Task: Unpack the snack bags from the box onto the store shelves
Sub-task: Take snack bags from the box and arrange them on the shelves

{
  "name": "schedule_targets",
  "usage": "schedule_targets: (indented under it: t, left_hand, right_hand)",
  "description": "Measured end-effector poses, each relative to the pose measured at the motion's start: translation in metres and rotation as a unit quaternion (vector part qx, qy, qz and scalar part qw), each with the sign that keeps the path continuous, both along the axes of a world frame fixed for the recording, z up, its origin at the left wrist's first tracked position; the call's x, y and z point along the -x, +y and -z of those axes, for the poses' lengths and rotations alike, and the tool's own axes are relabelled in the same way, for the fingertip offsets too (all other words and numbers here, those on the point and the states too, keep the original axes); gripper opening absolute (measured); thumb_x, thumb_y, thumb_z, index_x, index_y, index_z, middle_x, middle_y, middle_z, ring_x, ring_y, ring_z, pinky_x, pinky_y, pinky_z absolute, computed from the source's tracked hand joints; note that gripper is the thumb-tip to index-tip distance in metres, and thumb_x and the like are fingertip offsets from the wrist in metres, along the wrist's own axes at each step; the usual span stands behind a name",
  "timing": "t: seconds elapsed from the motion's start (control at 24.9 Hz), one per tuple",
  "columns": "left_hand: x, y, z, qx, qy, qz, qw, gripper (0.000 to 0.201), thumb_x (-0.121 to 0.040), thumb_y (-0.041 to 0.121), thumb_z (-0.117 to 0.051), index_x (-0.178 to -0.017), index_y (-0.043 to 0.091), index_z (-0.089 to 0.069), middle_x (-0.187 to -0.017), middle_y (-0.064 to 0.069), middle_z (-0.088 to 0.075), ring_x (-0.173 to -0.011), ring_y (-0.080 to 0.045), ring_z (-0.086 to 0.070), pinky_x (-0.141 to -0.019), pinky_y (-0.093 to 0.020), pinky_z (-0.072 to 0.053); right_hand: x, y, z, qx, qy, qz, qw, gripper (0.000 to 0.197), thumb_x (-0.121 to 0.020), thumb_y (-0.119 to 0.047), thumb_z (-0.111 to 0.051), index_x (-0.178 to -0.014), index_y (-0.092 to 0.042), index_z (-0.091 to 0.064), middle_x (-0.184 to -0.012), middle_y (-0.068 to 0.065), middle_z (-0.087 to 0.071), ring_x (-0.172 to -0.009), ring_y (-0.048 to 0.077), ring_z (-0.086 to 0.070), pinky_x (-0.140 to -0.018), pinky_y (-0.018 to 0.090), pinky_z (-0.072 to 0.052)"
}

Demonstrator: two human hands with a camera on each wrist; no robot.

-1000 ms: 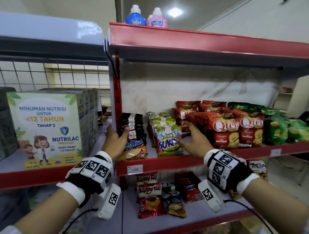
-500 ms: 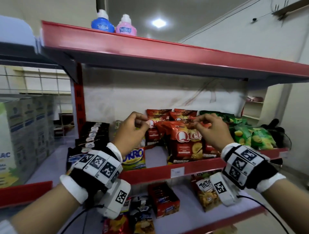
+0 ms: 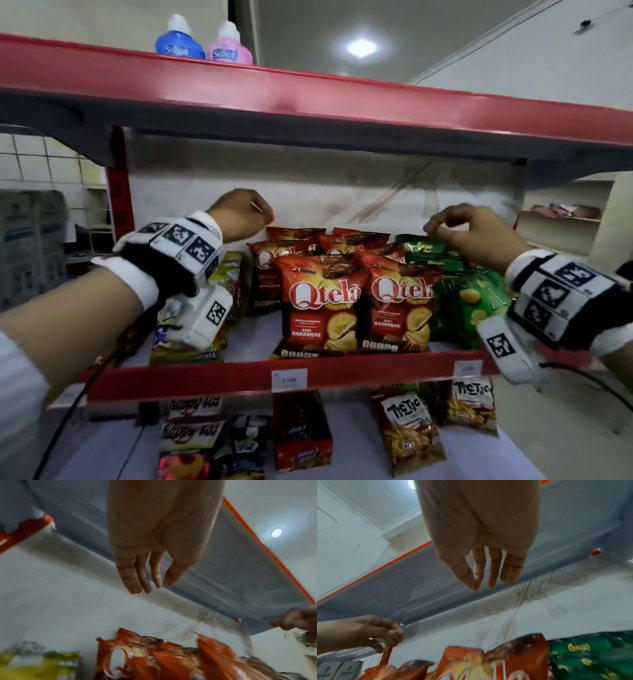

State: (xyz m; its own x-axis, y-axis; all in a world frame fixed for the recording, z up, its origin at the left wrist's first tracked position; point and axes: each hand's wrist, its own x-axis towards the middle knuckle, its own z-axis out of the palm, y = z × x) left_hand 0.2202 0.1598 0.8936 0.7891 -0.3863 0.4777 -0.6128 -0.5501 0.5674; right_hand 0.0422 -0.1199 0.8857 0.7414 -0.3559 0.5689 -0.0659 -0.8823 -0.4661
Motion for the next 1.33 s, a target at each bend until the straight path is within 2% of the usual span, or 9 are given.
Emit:
schedule_targets:
  t: [0.12,0.24,0.52,0.72,0.8,0.88,0.97,1.13,1.33]
  left_hand:
    - [-0.020,-0.002,-0.019,-0.105,-0.045,-0.054,0.992,0.017,-0.091,0.019,-0.060,-0.101,0.010,-0.069,-0.115,-0.008,-0.067,-0.107,-0.025,-0.060,-0.090,-0.027,-0.043]
    - [-0.041,-0.005,-0.030,-0.198,-0.052,-0.073,0.976,0.026,-0.092,0.023,-0.058,-0.112,0.009,-0.067,-0.122,-0.008,-0.063,-0.112,-0.025,-0.058,-0.095,-0.030,-0.044]
    - [-0.102,-0.028,-0.029,-0.313,-0.030,0.025,0.949,0.028,-0.092,0.026,-0.060,-0.114,0.011,-0.068,-0.123,-0.006,-0.064,-0.114,-0.020,-0.057,-0.100,-0.029,-0.043]
    - [-0.146,-0.048,-0.020,-0.449,0.043,0.072,0.890,0.046,-0.086,0.040,-0.066,-0.125,0.017,-0.060,-0.125,-0.007,-0.063,-0.107,-0.019,-0.058,-0.091,-0.030,-0.046]
    - [-0.160,-0.051,-0.017,-0.488,0.077,0.074,0.866,0.056,-0.083,0.043,-0.067,-0.132,0.019,-0.052,-0.124,-0.007,-0.063,-0.103,-0.022,-0.061,-0.079,-0.027,-0.050]
    - [-0.167,-0.053,-0.014,-0.482,0.111,0.094,0.864,0.056,-0.085,0.035,-0.068,-0.134,0.016,-0.049,-0.120,-0.005,-0.064,-0.104,-0.027,-0.062,-0.064,-0.018,-0.049]
    - [-0.170,-0.052,-0.011,-0.458,0.135,0.114,0.871,0.048,-0.084,0.029,-0.071,-0.127,0.014,-0.054,-0.111,-0.003,-0.063,-0.098,-0.022,-0.061,-0.059,-0.015,-0.049]
    - [-0.171,-0.047,-0.003,-0.420,0.163,0.150,0.880,0.041,-0.078,0.018,-0.077,-0.114,0.012,-0.059,-0.105,-0.004,-0.061,-0.079,-0.011,-0.058,-0.055,-0.016,-0.051]
    - [-0.167,-0.046,-0.001,-0.336,0.107,0.175,0.919,0.035,-0.078,0.005,-0.076,-0.108,0.000,-0.060,-0.097,-0.009,-0.059,-0.060,-0.005,-0.057,-0.047,-0.010,-0.049]
  right_hand:
    - [-0.024,-0.010,-0.023,0.073,0.049,-0.011,0.996,0.006,-0.088,-0.032,-0.063,-0.082,-0.032,-0.066,-0.100,-0.006,-0.058,-0.094,0.011,-0.052,-0.078,0.025,-0.034]
    - [-0.049,-0.011,-0.040,0.141,0.118,-0.025,0.983,0.004,-0.088,-0.037,-0.063,-0.089,-0.034,-0.065,-0.110,-0.007,-0.056,-0.105,0.013,-0.052,-0.083,0.026,-0.037]
    - [-0.133,0.014,-0.072,0.267,0.218,-0.029,0.938,0.022,-0.090,-0.036,-0.061,-0.111,-0.030,-0.066,-0.128,-0.004,-0.056,-0.117,0.017,-0.051,-0.086,0.021,-0.032]
    - [-0.211,0.051,-0.077,0.303,0.309,-0.048,0.900,0.035,-0.092,-0.029,-0.060,-0.127,-0.025,-0.058,-0.128,-0.003,-0.060,-0.117,0.017,-0.053,-0.092,0.021,-0.037]
    - [-0.241,0.063,-0.073,0.306,0.343,-0.057,0.886,0.039,-0.091,-0.029,-0.062,-0.129,-0.025,-0.057,-0.130,-0.001,-0.059,-0.118,0.019,-0.052,-0.096,0.024,-0.039]
    - [-0.265,0.071,-0.069,0.309,0.383,-0.064,0.868,0.044,-0.091,-0.029,-0.061,-0.134,-0.021,-0.052,-0.133,0.002,-0.056,-0.122,0.021,-0.051,-0.098,0.026,-0.039]
    - [-0.285,0.074,-0.063,0.312,0.416,-0.071,0.851,0.047,-0.093,-0.028,-0.060,-0.137,-0.016,-0.049,-0.135,0.005,-0.055,-0.122,0.023,-0.052,-0.094,0.024,-0.040]
    - [-0.310,0.073,-0.039,0.329,0.447,-0.088,0.827,0.044,-0.088,-0.020,-0.066,-0.130,-0.009,-0.057,-0.131,0.008,-0.058,-0.112,0.023,-0.057,-0.071,0.014,-0.041]
    - [-0.335,0.074,-0.024,0.406,0.321,-0.081,0.852,0.030,-0.095,-0.006,-0.051,-0.120,0.006,-0.061,-0.126,0.017,-0.061,-0.116,0.029,-0.056,-0.070,0.014,-0.038]
